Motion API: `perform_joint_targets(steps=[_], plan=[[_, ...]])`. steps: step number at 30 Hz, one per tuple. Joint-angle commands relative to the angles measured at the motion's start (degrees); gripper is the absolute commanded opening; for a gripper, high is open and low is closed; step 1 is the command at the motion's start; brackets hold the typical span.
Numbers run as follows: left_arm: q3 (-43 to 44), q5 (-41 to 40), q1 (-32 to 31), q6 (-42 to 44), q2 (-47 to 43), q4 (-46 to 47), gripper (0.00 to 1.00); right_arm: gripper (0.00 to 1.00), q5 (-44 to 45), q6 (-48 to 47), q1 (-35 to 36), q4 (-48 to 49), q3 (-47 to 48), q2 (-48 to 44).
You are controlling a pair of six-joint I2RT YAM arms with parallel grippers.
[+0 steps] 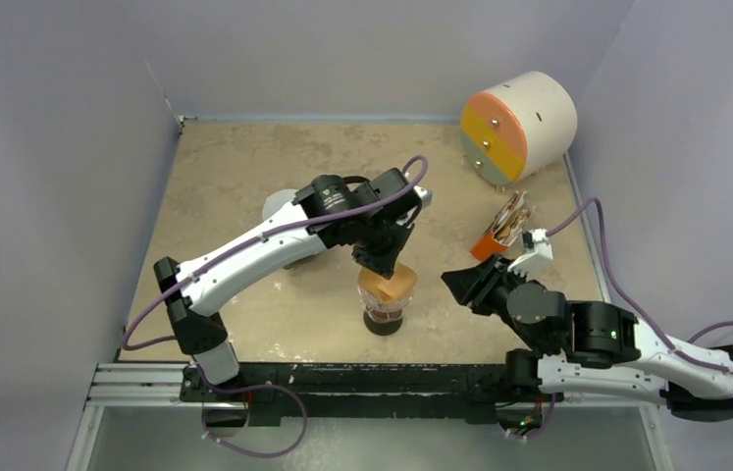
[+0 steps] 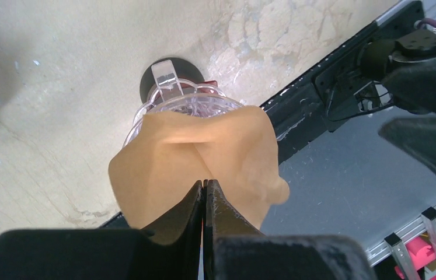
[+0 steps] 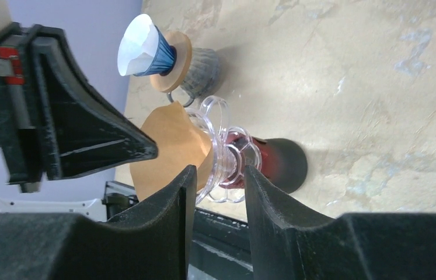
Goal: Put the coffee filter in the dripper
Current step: Reset both arms
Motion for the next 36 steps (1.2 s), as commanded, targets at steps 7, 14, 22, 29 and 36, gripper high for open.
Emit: perform_joint_targets(steps=[7,14,22,29,36], plan=[[2.9,-3.0,0.8,8.9,-10.7,5.9,0.0,0.4,6.3,-21.5,0.2,-0.7,8.7,5.7],[-1.4,-8.3,2.2,14.3,-16.4,9.8,0.04,0.36,3.6,-35.4,0.2,1.2,13.1,10.1],[-15.8,-20.9,2.7,18.8,-29.9,19.1,0.24,0.51,8.1,-43.4,0.1,-2.3,15.1,15.1],[-26.4,-27.1,2.7,20.0,-41.6,22.4,0.52,0.87,9.1,-41.1,0.1,-1.2,9.5,12.1],[-38.2,-29.1,2.7,20.0,-53.8,23.7,0.76,0.99,13.8,-27.8,0.1,-7.4,5.2,7.9]])
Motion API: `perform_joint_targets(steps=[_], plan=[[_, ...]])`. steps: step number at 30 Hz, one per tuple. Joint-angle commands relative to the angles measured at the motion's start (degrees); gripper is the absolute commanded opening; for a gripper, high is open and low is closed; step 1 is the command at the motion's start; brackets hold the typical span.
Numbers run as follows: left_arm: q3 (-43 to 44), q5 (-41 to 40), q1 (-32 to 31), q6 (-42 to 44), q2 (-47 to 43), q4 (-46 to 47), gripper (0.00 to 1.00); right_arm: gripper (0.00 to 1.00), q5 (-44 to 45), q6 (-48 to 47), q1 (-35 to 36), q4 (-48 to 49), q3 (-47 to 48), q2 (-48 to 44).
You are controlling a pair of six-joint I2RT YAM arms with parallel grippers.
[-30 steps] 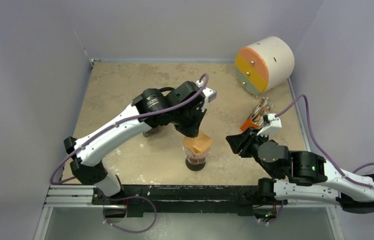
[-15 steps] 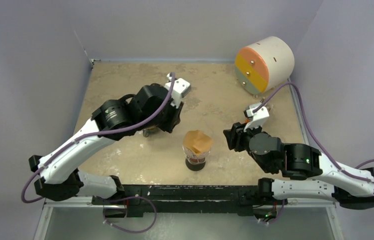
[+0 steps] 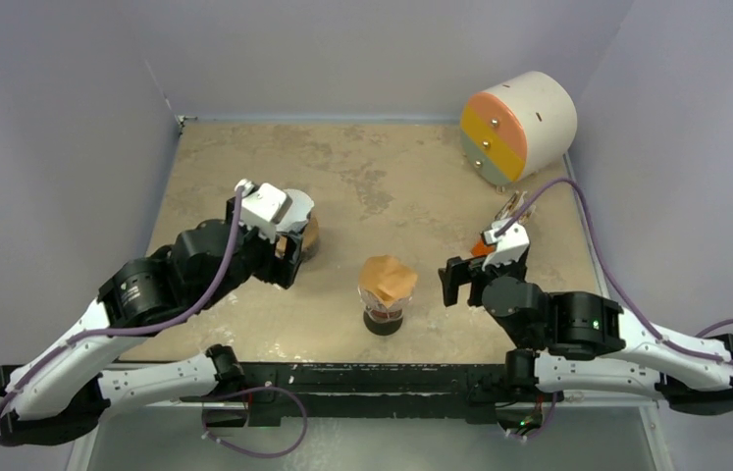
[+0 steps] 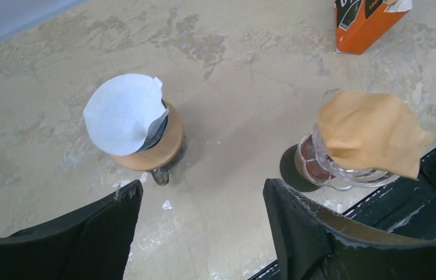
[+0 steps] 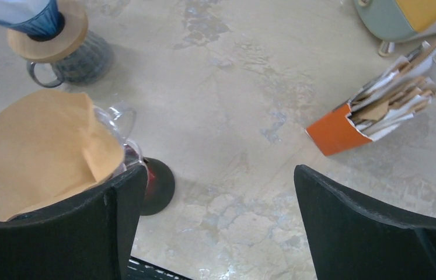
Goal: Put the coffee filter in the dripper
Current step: Reset both arms
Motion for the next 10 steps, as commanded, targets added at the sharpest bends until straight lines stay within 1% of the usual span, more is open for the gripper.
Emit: perform_joint_targets(steps=[1,5,10], plan=[[-6.0,-2.8,0.2,0.5,-6.2,2.4,0.78,0.99,6.1,11.5,0.0,-6.0,-1.7,-2.2],[-11.8,-3.2,0.2,-0.1,-11.7,3.4,0.81,0.99,7.0,18.4,0.0,-11.4,-2.3,-2.2],[-17.6,-3.9,0.2,0.6,-17.0,5.7,0.82,0.99,6.6,20.0,0.1,-12.8,-4.2,-2.7]])
